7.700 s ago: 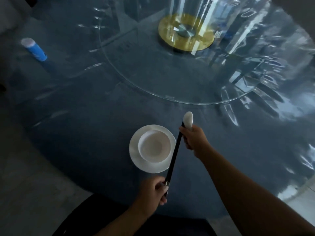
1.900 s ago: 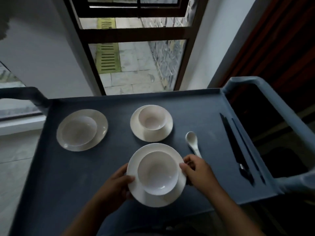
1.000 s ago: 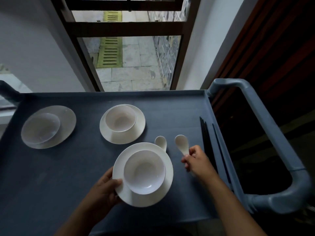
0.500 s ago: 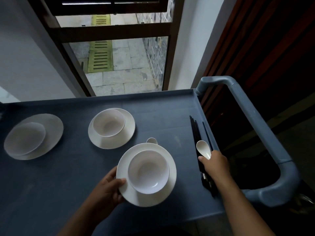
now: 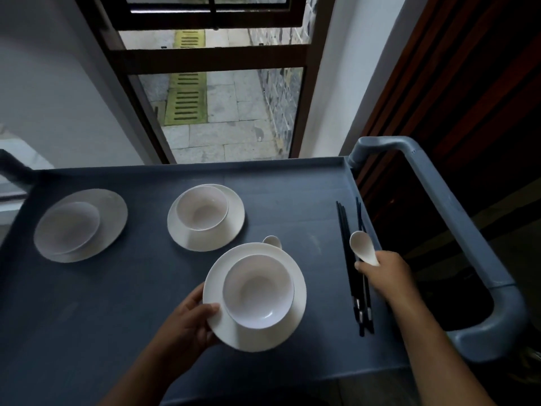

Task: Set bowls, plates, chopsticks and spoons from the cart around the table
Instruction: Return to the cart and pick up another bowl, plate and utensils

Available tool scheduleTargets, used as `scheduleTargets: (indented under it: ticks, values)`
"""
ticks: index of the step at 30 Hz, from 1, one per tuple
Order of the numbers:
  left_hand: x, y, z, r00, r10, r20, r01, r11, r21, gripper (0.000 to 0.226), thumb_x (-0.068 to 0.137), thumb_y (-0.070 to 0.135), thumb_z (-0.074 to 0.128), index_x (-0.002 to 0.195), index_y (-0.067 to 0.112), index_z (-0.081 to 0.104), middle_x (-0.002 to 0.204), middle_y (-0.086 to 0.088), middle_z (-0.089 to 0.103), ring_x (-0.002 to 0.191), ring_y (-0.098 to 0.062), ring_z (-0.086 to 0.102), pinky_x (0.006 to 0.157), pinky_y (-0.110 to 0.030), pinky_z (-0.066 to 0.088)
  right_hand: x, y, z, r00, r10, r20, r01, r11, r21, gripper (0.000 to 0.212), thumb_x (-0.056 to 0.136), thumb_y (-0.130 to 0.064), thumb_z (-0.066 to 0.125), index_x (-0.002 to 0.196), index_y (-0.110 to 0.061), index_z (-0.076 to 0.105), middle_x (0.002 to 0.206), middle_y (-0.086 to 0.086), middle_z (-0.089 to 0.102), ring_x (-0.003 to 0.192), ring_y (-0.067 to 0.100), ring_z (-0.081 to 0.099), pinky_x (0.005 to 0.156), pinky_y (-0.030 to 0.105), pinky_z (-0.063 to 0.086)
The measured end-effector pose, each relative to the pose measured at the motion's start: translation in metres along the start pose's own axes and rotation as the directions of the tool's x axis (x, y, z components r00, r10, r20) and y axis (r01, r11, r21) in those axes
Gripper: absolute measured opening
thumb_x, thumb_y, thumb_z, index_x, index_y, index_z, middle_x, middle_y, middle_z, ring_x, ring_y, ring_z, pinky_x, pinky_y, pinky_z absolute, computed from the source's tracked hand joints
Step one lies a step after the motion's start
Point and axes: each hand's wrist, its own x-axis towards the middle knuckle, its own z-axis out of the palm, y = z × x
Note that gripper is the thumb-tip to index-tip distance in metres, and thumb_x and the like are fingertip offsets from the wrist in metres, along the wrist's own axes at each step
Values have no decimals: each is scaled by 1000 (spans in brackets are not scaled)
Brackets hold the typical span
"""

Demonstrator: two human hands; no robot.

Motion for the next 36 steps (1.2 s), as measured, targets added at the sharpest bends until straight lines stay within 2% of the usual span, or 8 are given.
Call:
scheduleTargets:
  ticks: [4, 8, 11, 15, 18, 29, 32, 36]
  values:
    - [-19, 3, -10, 993, 78, -84, -80, 997, -23, 52, 78, 1, 55, 125, 23, 65, 116, -18, 71, 86, -33, 71, 60, -43, 61, -18, -42, 16, 983, -167, 72, 164, 986, 39, 32, 91, -28, 62, 67, -9, 53, 60, 4, 58, 56, 21, 57, 53, 31, 43]
    - [-53, 5, -32, 976, 145, -164, -154, 987, -39, 52, 77, 4, 57, 123, 25, 67, 115, -17, 70, 90, -33, 69, 63, -45, 60, -53, -93, 47, 894, -295, 338, 135, 895, 425, 20, 100, -19, 52, 88, -5, 60, 75, 13, 73, 72, 32, 71, 74, 48, 60]
    - [-86, 7, -56, 954, 199, -226, -220, 973, -75, 51, 78, 4, 55, 122, 26, 68, 115, -17, 71, 89, -32, 70, 62, -44, 58, -88, -129, 71, 790, -397, 468, 54, 804, 592, 12, 103, -12, 49, 92, -7, 52, 65, 9, 66, 56, 25, 66, 59, 41, 60]
    - [-142, 5, -92, 901, 287, -324, -343, 931, -127, 51, 77, 2, 54, 120, 24, 69, 113, -17, 71, 86, -31, 71, 58, -41, 59, -133, -180, 110, 706, -465, 534, 110, 817, 566, 14, 102, -12, 49, 88, -11, 48, 60, 7, 43, 43, 14, 39, 39, 27, 36]
    - [-191, 4, -127, 836, 347, -425, -442, 885, -146, 53, 76, 2, 54, 123, 22, 67, 112, -19, 71, 84, -33, 70, 57, -43, 58, -182, -222, 144, 586, -476, 656, 104, 847, 522, 23, 101, -14, 53, 80, -12, 44, 51, -1, 37, 39, 10, 30, 37, 21, 25]
    - [-410, -47, -283, 594, 473, -651, -670, 739, -74, 56, 80, 14, 61, 134, 28, 59, 127, -22, 64, 104, -44, 64, 68, -48, 55, -445, -323, 273, 118, -563, 818, 274, 811, 518, 37, 80, -37, 69, 80, -1, 60, 48, 5, 42, 38, 14, 33, 37, 22, 28]
    - [-461, -73, -324, 524, 438, -731, -715, 692, -99, 53, 83, 15, 62, 134, 26, 58, 131, -20, 62, 107, -42, 63, 71, -49, 55, -512, -336, 314, 13, -545, 838, 309, 800, 515, 36, 90, -30, 65, 83, 4, 57, 54, 12, 45, 46, 22, 40, 46, 28, 37]
    - [-519, -108, -371, 423, 401, -813, -778, 621, -98, 51, 89, 17, 59, 139, 27, 54, 135, -18, 61, 116, -44, 59, 78, -52, 54, -596, -357, 369, -101, -482, 870, 374, 792, 482, 27, 96, -21, 59, 78, -2, 52, 44, 1, 40, 35, 12, 33, 36, 21, 29]
